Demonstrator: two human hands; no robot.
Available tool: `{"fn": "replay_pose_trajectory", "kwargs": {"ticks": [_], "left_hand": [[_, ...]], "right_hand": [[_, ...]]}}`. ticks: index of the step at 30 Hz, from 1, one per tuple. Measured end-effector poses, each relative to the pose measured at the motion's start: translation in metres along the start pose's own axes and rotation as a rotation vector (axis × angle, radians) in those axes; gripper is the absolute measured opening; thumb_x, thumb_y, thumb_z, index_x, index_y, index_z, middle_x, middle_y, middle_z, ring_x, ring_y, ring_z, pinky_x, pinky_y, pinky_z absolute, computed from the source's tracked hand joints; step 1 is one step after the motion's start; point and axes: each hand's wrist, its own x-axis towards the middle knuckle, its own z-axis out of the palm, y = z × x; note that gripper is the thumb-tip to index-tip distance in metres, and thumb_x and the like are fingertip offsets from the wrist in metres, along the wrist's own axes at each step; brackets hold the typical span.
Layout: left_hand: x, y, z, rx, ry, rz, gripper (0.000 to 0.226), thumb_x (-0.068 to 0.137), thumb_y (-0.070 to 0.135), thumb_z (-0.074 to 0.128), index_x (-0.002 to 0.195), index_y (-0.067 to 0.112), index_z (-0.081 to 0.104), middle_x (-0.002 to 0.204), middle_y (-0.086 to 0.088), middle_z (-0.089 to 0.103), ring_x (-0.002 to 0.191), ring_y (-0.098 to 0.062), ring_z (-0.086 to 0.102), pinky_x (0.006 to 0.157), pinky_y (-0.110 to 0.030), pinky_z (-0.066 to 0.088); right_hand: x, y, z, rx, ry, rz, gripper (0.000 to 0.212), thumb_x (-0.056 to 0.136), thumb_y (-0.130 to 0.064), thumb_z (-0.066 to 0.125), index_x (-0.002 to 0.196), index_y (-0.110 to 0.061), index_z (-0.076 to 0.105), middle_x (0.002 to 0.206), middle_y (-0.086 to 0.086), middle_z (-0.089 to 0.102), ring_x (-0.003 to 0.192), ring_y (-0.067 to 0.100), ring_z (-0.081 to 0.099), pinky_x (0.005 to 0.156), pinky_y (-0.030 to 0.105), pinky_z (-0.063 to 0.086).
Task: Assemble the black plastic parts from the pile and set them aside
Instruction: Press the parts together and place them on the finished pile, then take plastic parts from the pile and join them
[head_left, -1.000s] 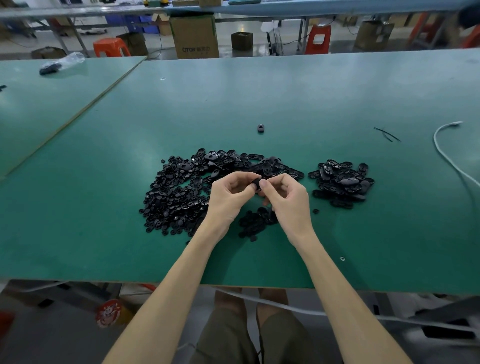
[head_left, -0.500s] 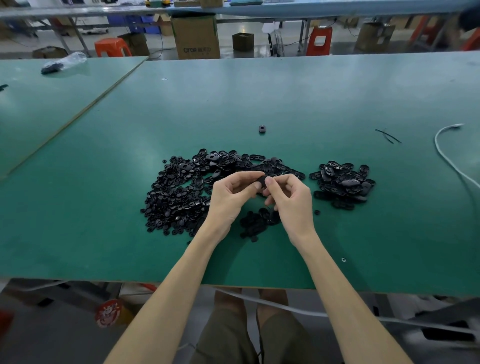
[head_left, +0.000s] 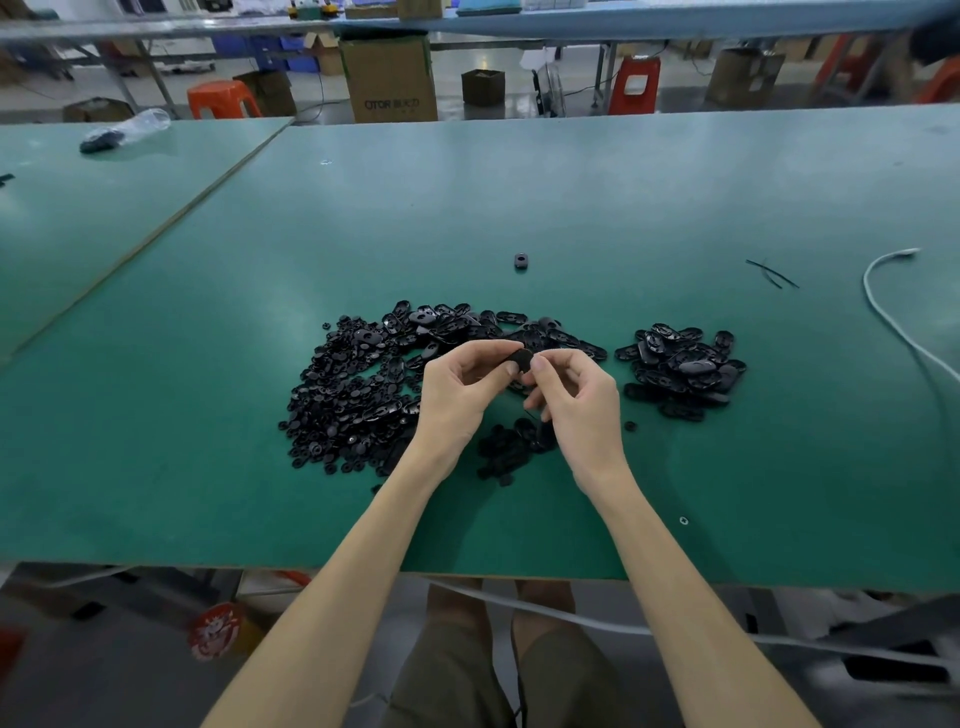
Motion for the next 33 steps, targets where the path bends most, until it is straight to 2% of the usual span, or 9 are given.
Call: {"fn": "replay_pose_trajectory", "kwargs": {"ticks": [4,9,11,15,17,20,26,30,33], "left_hand": [[0.02,0.021,0.014,0.125,0.0,0.027,0.019,0.09,-0.001,0.074,0.104,0.011,0.077,0.096,0.002,0.079,0.092,-0.009,0.075,0.084,-0.019,0.055],[0.041,0.052,0.064,0.339,-0.222,0.093,0.018,0.087,0.004,0.077,0.098,0.019,0.079,0.087,0.01,0.078,0.081,0.001,0.071,0.079,-0.012,0.052],[0.045,0.057,0.087,0.413,-0.325,0.139,0.017,0.088,0.005,0.077,0.099,0.018,0.079,0.088,0.01,0.075,0.079,0.004,0.067,0.076,-0.007,0.047],[0.049,0.055,0.113,0.511,-0.428,0.132,0.03,0.093,0.012,0.076,0.122,0.016,0.072,0.118,0.001,0.072,0.092,-0.012,0.07,0.088,-0.017,0.052],[0.047,0.05,0.109,0.542,-0.389,0.118,0.034,0.096,0.015,0.073,0.129,0.017,0.068,0.128,0.0,0.066,0.094,-0.012,0.07,0.094,-0.025,0.051],[0.046,0.042,0.084,0.557,-0.247,0.103,0.025,0.099,0.011,0.065,0.123,0.016,0.071,0.121,0.001,0.068,0.094,-0.01,0.066,0.093,-0.026,0.051],[0.053,0.027,-0.004,0.945,0.024,-0.02,0.027,0.097,0.003,0.062,0.122,0.009,0.071,0.12,-0.012,0.065,0.105,-0.023,0.064,0.104,-0.036,0.051],[0.054,0.015,-0.045,1.188,0.097,-0.198,0.032,0.098,0.026,0.069,0.123,0.006,0.065,0.126,-0.017,0.059,0.119,-0.034,0.055,0.105,-0.044,0.046],[0.051,0.011,-0.054,1.217,0.081,-0.188,0.034,0.097,0.032,0.071,0.122,0.009,0.067,0.124,-0.014,0.063,0.119,-0.034,0.055,0.107,-0.045,0.041]], "right_hand": [[0.001,0.0,-0.001,-0.004,0.05,0.03,0.009,0.103,-0.017,0.062,0.107,-0.022,0.069,0.092,-0.002,0.077,0.07,0.011,0.073,0.062,0.027,0.053],[0.003,-0.001,0.001,-0.054,-0.019,0.06,0.024,0.102,0.001,0.055,0.086,-0.017,0.059,0.064,-0.014,0.063,0.054,0.004,0.053,0.058,0.021,0.043],[0.001,-0.001,-0.001,-0.173,-0.001,0.105,0.027,0.099,0.002,0.057,0.082,-0.019,0.056,0.067,-0.015,0.057,0.061,0.002,0.051,0.062,0.02,0.042],[-0.006,-0.008,-0.003,0.011,-0.049,0.083,0.021,0.107,0.002,0.041,0.118,0.003,0.059,0.09,0.012,0.053,0.083,0.024,0.049,0.079,0.035,0.041],[-0.004,-0.012,-0.001,0.147,-0.004,0.081,0.025,0.11,-0.001,0.03,0.116,-0.005,0.054,0.088,0.013,0.049,0.082,0.024,0.046,0.075,0.031,0.039],[-0.003,-0.011,-0.001,0.12,-0.031,0.093,0.02,0.106,0.007,0.043,0.107,-0.004,0.059,0.074,-0.003,0.064,0.066,0.005,0.058,0.059,0.015,0.045],[-0.001,-0.006,0.0,-0.064,-0.01,0.048,0.016,0.101,-0.004,0.058,0.109,-0.016,0.067,0.092,0.001,0.074,0.066,0.007,0.069,0.06,0.023,0.052],[-0.001,-0.004,0.0,-0.068,-0.015,0.05,0.016,0.103,-0.007,0.058,0.109,-0.018,0.066,0.092,-0.001,0.074,0.069,0.009,0.07,0.059,0.021,0.053],[-0.001,-0.003,0.0,-0.075,-0.016,0.052,0.016,0.103,-0.007,0.058,0.11,-0.018,0.067,0.092,-0.002,0.074,0.069,0.008,0.071,0.06,0.021,0.054]]}}
